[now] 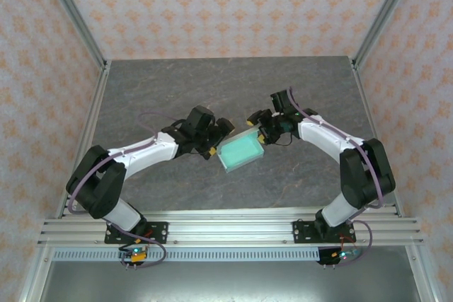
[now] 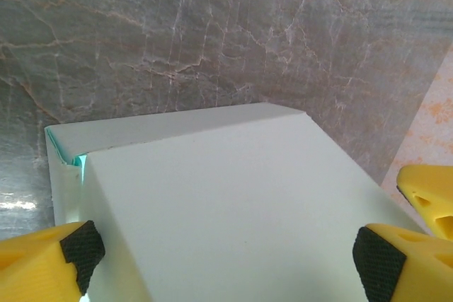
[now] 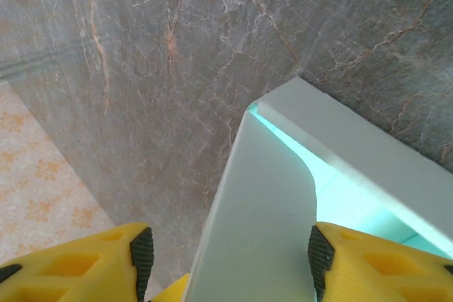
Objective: Fold the paper box
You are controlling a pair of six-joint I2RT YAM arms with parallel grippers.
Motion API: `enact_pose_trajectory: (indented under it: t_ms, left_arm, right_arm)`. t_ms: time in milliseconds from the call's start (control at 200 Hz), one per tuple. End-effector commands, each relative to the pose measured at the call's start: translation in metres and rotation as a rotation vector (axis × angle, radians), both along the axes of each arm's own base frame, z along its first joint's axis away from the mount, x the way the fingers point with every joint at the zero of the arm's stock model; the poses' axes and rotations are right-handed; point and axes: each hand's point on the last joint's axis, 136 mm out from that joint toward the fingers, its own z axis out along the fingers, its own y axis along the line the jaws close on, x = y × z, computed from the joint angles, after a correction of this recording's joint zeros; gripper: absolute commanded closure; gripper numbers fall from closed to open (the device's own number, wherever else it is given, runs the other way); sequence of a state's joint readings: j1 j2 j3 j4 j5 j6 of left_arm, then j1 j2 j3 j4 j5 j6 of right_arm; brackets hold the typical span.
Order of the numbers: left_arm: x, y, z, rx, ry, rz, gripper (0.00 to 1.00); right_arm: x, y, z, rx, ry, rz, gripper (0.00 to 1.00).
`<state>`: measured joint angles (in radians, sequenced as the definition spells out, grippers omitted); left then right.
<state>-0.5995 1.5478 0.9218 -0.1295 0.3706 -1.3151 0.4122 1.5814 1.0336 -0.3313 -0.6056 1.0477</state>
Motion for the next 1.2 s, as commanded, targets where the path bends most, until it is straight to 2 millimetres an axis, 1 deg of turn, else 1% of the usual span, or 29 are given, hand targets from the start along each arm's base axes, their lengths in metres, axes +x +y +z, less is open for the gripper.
enact_pose_trajectory:
  t_ms: [0,45,160,230,320,445,581,726,846,936,1046,1071,1106,1191]
  left_arm:
    - [0.007,-0.018,0.013,-0.060,-0.019,-0.013,0.07]
    - [0.007,-0.018,0.011,-0.055,-0.016,-0.011,0.10]
    - [0.008,-0.016,-0.001,-0.026,-0.010,-0.015,0.23]
    - [0.008,-0.015,-0.008,0.001,-0.014,-0.028,0.30]
    - [0.006,-0.015,-0.014,0.040,-0.030,-0.053,0.37]
    - [0.001,-0.014,-0.020,0.106,-0.051,-0.109,0.38]
    - [-0.003,-0.002,-0.027,0.201,-0.073,-0.145,0.38]
    - [-0.003,0.009,-0.032,0.318,-0.089,-0.208,0.37]
    - [-0.001,0.009,-0.042,0.359,-0.091,-0.254,0.38]
    - [-0.001,0.007,-0.047,0.368,-0.089,-0.281,0.39]
    - [0.000,0.010,-0.049,0.401,-0.098,-0.295,0.38]
    - [0.001,0.011,-0.049,0.409,-0.103,-0.299,0.37]
    - [0.001,0.013,-0.049,0.422,-0.114,-0.305,0.38]
    - [0.003,0.016,-0.048,0.460,-0.144,-0.322,0.38]
  right_arm:
    - [-0.008,0.009,-0.006,0.008,0.021,0.016,0.41]
    - [-0.009,0.010,-0.007,0.008,0.025,0.018,0.41]
    - [-0.011,0.011,-0.009,-0.004,0.022,0.025,0.41]
    - [-0.013,0.007,-0.013,-0.033,0.021,0.037,0.41]
    - [-0.017,-0.003,-0.020,-0.107,0.018,0.067,0.41]
    - [-0.025,-0.011,-0.029,-0.164,0.039,0.123,0.38]
    - [-0.029,-0.020,-0.030,-0.195,0.039,0.148,0.31]
    - [-0.029,-0.040,-0.021,-0.247,0.023,0.148,0.26]
    - [-0.033,-0.056,-0.014,-0.330,0.006,0.194,0.24]
    - [-0.038,-0.063,-0.012,-0.376,0.011,0.230,0.24]
    - [-0.044,-0.064,-0.021,-0.379,0.024,0.243,0.26]
    - [-0.045,-0.064,-0.024,-0.379,0.031,0.245,0.26]
    - [-0.046,-0.063,-0.029,-0.377,0.037,0.253,0.31]
    - [-0.048,-0.065,-0.044,-0.393,0.066,0.267,0.32]
